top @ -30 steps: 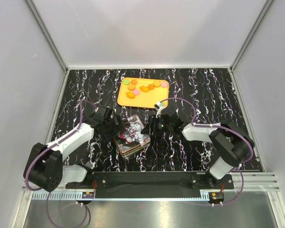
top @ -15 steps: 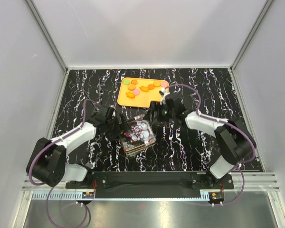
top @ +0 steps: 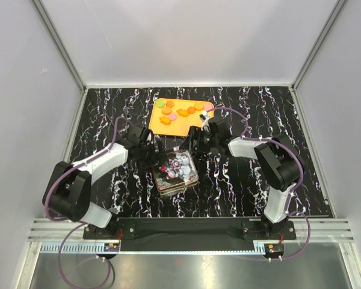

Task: Pack the cookies

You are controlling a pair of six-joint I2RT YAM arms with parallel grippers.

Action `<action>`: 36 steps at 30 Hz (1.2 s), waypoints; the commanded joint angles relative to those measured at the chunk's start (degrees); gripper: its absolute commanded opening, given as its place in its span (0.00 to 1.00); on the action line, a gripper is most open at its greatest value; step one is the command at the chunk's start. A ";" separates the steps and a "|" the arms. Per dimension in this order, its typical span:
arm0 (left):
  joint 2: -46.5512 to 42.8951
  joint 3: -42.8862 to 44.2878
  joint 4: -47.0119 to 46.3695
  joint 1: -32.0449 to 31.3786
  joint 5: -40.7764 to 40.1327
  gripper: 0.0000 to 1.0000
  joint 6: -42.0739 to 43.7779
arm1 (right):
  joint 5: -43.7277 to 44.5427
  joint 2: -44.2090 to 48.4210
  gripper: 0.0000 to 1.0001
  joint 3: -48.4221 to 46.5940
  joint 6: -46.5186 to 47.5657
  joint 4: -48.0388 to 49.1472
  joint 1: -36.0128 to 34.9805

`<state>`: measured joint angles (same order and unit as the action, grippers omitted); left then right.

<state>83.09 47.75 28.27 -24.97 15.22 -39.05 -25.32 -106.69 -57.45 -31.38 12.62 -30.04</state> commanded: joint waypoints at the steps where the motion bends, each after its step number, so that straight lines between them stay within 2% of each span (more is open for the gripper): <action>1: 2.51 4.19 2.40 -0.25 -0.81 0.89 4.15 | -1.14 -0.71 0.86 2.78 -2.11 5.66 -0.63; 5: 4.97 6.74 2.93 -0.25 -0.72 0.89 5.21 | 0.36 -0.18 0.75 7.16 -5.79 7.41 -0.63; 6: 5.33 7.01 3.02 -0.17 -0.72 0.89 5.47 | 1.32 0.08 0.65 7.87 -6.50 7.50 -0.63; 9: 6.47 8.24 3.63 -0.17 -1.07 0.89 6.17 | 2.55 0.52 0.59 10.16 -8.96 7.51 -0.54; 10: 6.73 8.67 3.55 -0.25 -1.07 0.89 6.26 | 3.08 0.52 0.48 10.77 -10.27 7.33 -0.63; 12: 6.82 9.03 3.72 -0.17 -1.34 0.89 6.44 | 3.26 0.52 0.46 11.75 -10.90 7.33 -0.63; 13: 7.00 9.38 3.81 -0.17 -1.42 0.89 6.53 | 3.17 0.26 0.35 12.01 -11.25 7.15 -0.63; 14: 7.35 9.73 3.90 -0.17 -1.34 0.89 6.61 | 3.17 0.17 0.30 12.62 -11.86 7.07 -0.63; 17: 8.32 11.57 4.51 -0.17 -2.04 0.91 7.49 | 3.17 1.30 0.26 15.51 -13.44 7.94 -1.42; 21: 8.93 13.16 4.60 -0.17 -3.62 0.94 8.28 | 7.03 6.05 0.28 19.91 -14.06 7.77 -5.72; 25: 10.16 14.30 4.51 -0.17 -3.54 0.95 8.55 | 8.09 9.48 0.29 22.55 -15.47 7.51 -7.13; 26: 10.34 14.39 4.51 -0.17 -2.92 0.95 8.64 | 8.79 11.84 0.30 22.99 -15.38 5.50 -7.14; 28: 9.73 15.26 5.12 -0.25 -3.97 0.95 9.34 | 12.13 15.10 0.38 22.65 -13.64 2.07 -7.05; 30: 8.67 15.88 6.27 0.10 -7.30 0.96 10.13 | 14.85 19.06 0.46 19.67 -11.88 -5.74 -6.44; 32: 7.27 17.37 7.84 0.71 -9.06 0.97 11.18 | 16.09 22.40 0.62 15.90 -9.24 -12.23 -5.12; 33: 6.57 18.08 8.46 1.24 -10.38 0.97 12.32 | 17.14 23.63 0.67 14.92 -8.53 -15.05 -4.59; 34: 5.08 19.56 9.34 1.33 -12.22 0.98 12.94 | 18.02 26.77 0.80 14.30 -7.22 -16.48 -4.24; 35: 4.02 20.10 10.82 1.42 -14.67 0.98 13.47 | 18.98 28.63 0.97 13.51 -6.69 -18.58 -3.19; 36: 2.97 20.45 11.36 1.59 -15.13 0.98 14.34 | 20.56 30.74 1.00 13.24 -5.90 -19.64 -3.01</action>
<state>91.31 64.34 38.39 -24.14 6.90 -28.03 -10.35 -82.76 -40.14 -41.85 2.50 -34.50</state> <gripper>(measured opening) 0.980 0.951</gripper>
